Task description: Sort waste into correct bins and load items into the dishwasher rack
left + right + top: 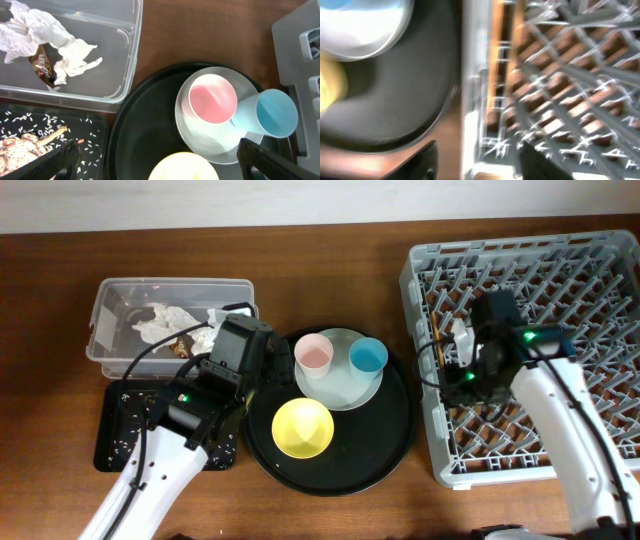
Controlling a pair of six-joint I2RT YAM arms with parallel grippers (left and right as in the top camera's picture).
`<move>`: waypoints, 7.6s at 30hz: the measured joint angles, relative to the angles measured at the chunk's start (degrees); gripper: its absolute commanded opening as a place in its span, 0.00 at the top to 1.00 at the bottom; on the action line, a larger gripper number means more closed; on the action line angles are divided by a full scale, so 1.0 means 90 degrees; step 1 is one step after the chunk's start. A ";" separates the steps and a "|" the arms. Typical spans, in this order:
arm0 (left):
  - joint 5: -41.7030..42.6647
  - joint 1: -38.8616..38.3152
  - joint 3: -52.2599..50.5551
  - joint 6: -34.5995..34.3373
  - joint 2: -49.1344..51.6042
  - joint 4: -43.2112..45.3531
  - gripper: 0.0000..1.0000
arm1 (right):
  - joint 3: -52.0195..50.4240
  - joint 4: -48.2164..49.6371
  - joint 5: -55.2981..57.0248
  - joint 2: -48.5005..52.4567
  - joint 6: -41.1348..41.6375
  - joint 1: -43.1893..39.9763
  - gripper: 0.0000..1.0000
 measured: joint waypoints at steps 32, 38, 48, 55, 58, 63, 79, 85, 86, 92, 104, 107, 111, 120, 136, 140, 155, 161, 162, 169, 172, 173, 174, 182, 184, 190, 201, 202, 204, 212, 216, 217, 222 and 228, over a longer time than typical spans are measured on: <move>-0.0002 0.0000 0.0000 0.0000 0.0000 0.0005 0.01 | 0.0442 -0.0692 -0.3473 0.0000 0.0022 0.0546 0.23; -0.0002 0.0000 0.0000 0.0000 0.0000 0.0005 0.01 | 0.0442 -0.0809 -0.3473 0.0000 0.0024 0.0549 0.24; -0.0002 0.0000 0.0000 0.0000 0.0000 0.0005 0.01 | 0.0440 -0.0697 -0.3179 0.0000 0.0425 0.1440 0.96; -0.0002 0.0000 0.0000 0.0000 0.0000 0.0005 0.01 | 0.0440 0.0202 -0.1654 0.0000 0.1919 0.2761 0.96; -0.0002 0.0000 0.0000 0.0000 0.0000 0.0005 0.01 | 0.0440 0.0342 -0.0869 0.0000 0.2504 0.3096 0.90; -0.0002 0.0000 0.0000 0.0000 0.0000 0.0005 0.01 | 0.0440 0.0408 -0.0291 0.0000 0.2747 0.3043 0.88; -0.0002 0.0000 0.0000 0.0000 0.0000 0.0005 0.01 | -0.0763 0.1501 0.0160 0.0000 0.2237 0.4952 0.46; -0.0002 0.0000 0.0000 0.0000 0.0000 0.0005 0.01 | -0.1217 0.3045 -0.0070 0.0000 0.1345 0.5345 0.28; -0.0002 0.0000 0.0000 0.0000 0.0000 0.0002 0.01 | -0.1217 0.3169 -0.0121 -0.0002 0.1270 0.5362 0.39; -0.0002 0.0000 0.0000 0.0000 0.0000 0.0005 0.01 | -0.1224 0.3405 -0.0333 0.0053 0.0906 0.5396 0.48; -0.0002 0.0000 0.0000 0.0000 0.0000 0.0005 0.01 | -0.1399 0.4600 0.0651 0.0896 0.0595 0.6543 0.44; -0.0002 0.0000 0.0000 0.0000 0.0000 0.0005 0.01 | -0.1428 0.4979 0.0857 0.1212 0.0568 0.6555 0.46; 0.0000 0.0000 0.0000 0.0000 0.0000 0.0002 0.01 | -0.1486 0.5399 0.1037 0.1800 0.0527 0.6509 0.49; -0.0002 0.0000 0.0000 0.0000 0.0000 0.0005 0.01 | -0.1545 0.5501 0.1328 0.2035 0.0520 0.6215 0.96; -0.0002 0.0000 0.0000 0.0000 0.0000 0.0005 0.01 | -0.1460 0.3162 0.1008 -0.1292 0.0872 0.6001 0.96; -0.0002 0.0000 0.0000 0.0000 0.0000 0.0005 0.01 | -0.1460 0.2982 0.1185 -0.2722 0.1183 0.4879 0.96; 0.0002 0.0000 0.0000 0.0000 0.0000 0.0000 0.01 | -0.1435 0.6751 -0.5501 -0.2373 0.1120 -0.2421 0.96; 0.0005 0.0000 0.0012 0.0000 0.0000 0.0002 0.01 | -0.1389 1.1740 -0.8218 0.0588 0.3818 -0.3524 0.96; -0.0002 0.0000 0.0012 0.0000 0.0000 0.0022 0.01 | -0.1387 1.2007 -0.8327 0.0860 0.4058 -0.3521 0.96; 0.0000 0.0000 0.0012 0.0000 0.0000 0.0005 0.01 | -0.1413 1.3782 -0.8796 0.2756 0.5527 -0.3497 0.96; 0.0000 0.0000 0.0012 0.0000 0.0000 0.0002 0.01 | -0.1413 1.3814 -0.8840 0.3011 0.5620 -0.3497 0.96; -0.0002 0.0000 0.0012 0.0000 0.0000 0.0005 0.01 | -0.1413 1.3835 -0.8857 0.3094 0.5627 -0.3497 0.96; 0.0000 0.0000 0.0012 0.0000 0.0000 0.0005 0.01 | -0.1413 1.3845 -0.8867 0.3211 0.5629 -0.3492 0.96; -0.0002 0.0000 0.0012 0.0000 0.0000 0.0002 0.01 | -0.1413 1.3697 -0.8903 0.3575 0.5651 -0.3492 0.92; 0.0000 0.0000 0.0012 0.0000 0.0000 0.0005 0.01 | -0.1413 1.3695 -0.8905 0.3575 0.5661 -0.3500 0.80; -0.0002 0.0000 0.0012 0.0000 0.0000 0.0005 0.01 | -0.1413 1.3512 -0.8932 0.3582 0.5707 -0.3764 0.71; 0.0000 0.0000 0.0012 0.0000 0.0000 0.0002 0.01 | -0.1413 1.3554 -0.8932 0.3582 0.6351 -0.4748 0.59; -0.0002 0.0000 0.0012 0.0000 0.0000 0.0002 0.01 | -0.1413 1.3612 -0.8935 0.3582 0.6477 -0.4818 0.59; 0.0000 0.0000 0.0012 0.0000 0.0000 0.0005 0.01 | -0.1413 1.3680 -0.8930 0.3582 0.6737 -0.5020 0.58; 0.0000 0.0000 0.0012 0.0000 0.0000 0.0002 0.01 | -0.1413 1.3668 -0.8925 0.2579 0.7036 -0.5085 0.57; 0.0000 0.0000 0.0012 0.0000 0.0000 0.0005 0.01 | -0.1411 1.3415 -0.8927 0.1032 0.7082 -0.4590 0.57; -0.0002 0.0000 0.0012 0.0000 0.0000 0.0005 0.01 | -0.1411 1.3296 -0.8932 0.0610 0.7101 -0.4367 0.57; -0.0002 0.0000 0.0012 0.0000 0.0000 0.0002 0.01 | -0.1411 1.2305 -0.8942 -0.1022 0.7138 -0.3300 0.57; 0.0000 0.0000 0.0012 0.0000 0.0000 0.0007 0.01 | -0.1838 1.1451 -0.8947 -0.2293 0.7128 -0.2599 0.58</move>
